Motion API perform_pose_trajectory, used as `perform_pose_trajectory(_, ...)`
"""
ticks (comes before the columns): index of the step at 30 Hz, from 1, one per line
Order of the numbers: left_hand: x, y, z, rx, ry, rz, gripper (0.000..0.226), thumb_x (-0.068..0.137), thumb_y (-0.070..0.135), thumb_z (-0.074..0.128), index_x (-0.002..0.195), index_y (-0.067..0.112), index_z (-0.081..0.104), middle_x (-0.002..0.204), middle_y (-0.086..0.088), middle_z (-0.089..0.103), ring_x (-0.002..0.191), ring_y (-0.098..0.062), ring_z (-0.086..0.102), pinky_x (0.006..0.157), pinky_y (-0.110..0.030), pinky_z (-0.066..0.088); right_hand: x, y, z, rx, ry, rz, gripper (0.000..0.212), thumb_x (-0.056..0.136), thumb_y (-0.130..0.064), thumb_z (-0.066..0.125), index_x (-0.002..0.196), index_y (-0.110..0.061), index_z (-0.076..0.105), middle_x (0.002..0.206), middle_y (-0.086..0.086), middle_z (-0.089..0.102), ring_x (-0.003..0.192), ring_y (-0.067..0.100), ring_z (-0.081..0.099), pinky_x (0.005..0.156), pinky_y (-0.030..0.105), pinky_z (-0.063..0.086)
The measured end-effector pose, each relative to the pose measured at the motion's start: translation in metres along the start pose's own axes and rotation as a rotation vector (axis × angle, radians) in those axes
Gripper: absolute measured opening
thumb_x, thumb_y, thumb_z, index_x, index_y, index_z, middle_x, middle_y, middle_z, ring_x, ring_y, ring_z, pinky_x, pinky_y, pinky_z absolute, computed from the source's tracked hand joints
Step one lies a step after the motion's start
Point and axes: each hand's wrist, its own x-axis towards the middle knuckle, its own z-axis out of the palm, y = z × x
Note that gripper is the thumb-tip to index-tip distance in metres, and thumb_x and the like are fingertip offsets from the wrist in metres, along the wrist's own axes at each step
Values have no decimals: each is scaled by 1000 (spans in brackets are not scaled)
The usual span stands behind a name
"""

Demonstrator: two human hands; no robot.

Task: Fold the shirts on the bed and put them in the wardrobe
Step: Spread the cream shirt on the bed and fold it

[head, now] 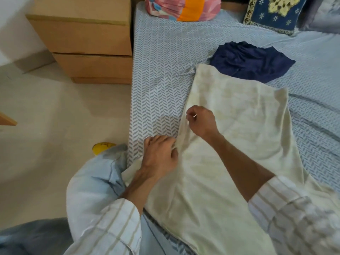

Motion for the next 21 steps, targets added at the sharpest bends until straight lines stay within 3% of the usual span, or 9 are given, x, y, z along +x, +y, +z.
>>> perform_pose_trajectory(4, 42, 10, 7, 69, -186, -18, 37, 87, 51, 57, 111, 23, 58, 104, 4, 68, 103, -21, 62, 95, -38, 38, 68, 16, -6, -66, 8, 95, 15, 92, -26, 61, 103, -17, 67, 105, 3, 71, 102, 27, 64, 87, 31, 46)
perform_pose_trajectory(7, 66, 5, 8, 65, -288, -81, 46, 86, 50, 61, 115, 16, 49, 103, -3, 69, 95, -27, 67, 85, -36, 48, 122, 23, -6, -125, 27, 165, 27, 93, -29, 59, 115, -14, 64, 119, 5, 66, 114, 29, 58, 93, 34, 43)
perform_pose_trajectory(10, 87, -3, 5, -42, -428, -131, 19, 83, 39, 66, 81, 22, 56, 78, 3, 64, 75, -19, 64, 64, -28, 46, 174, 28, -3, -163, 11, 254, 37, 93, -37, 58, 115, -8, 58, 120, 11, 64, 115, 32, 58, 90, 34, 44)
perform_pose_trajectory(13, 95, -6, -2, -142, -469, -201, 35, 75, 33, 72, 55, 22, 46, 49, 10, 49, 52, -12, 53, 55, -26, 45, 212, 27, 0, -163, -6, 342, 28, 86, -39, 62, 80, -14, 50, 105, 11, 71, 101, 29, 65, 77, 30, 45)
perform_pose_trajectory(15, 100, -9, -3, -231, -475, -247, 37, 72, 29, 75, 52, 21, 44, 43, 12, 44, 46, -10, 47, 52, -25, 42, 229, 27, 4, -154, -2, 379, 21, 85, -31, 64, 84, -13, 53, 109, 11, 71, 102, 29, 66, 77, 29, 46)
perform_pose_trajectory(17, 103, -14, -3, -316, -478, -284, 30, 70, 23, 76, 60, 21, 48, 50, 10, 51, 47, -9, 49, 50, -25, 42, 241, 24, 5, -114, 33, 407, 24, 86, -23, 63, 105, -9, 60, 112, 11, 67, 107, 29, 64, 75, 29, 44)
perform_pose_trajectory(21, 105, -18, 2, -450, -551, -345, 22, 75, 19, 80, 86, 24, 61, 78, 7, 68, 65, -7, 64, 50, -18, 44, 256, 28, 7, 100, 138, 436, 15, 85, -27, 58, 79, -15, 51, 80, 1, 55, 87, 25, 62, 64, 30, 43)
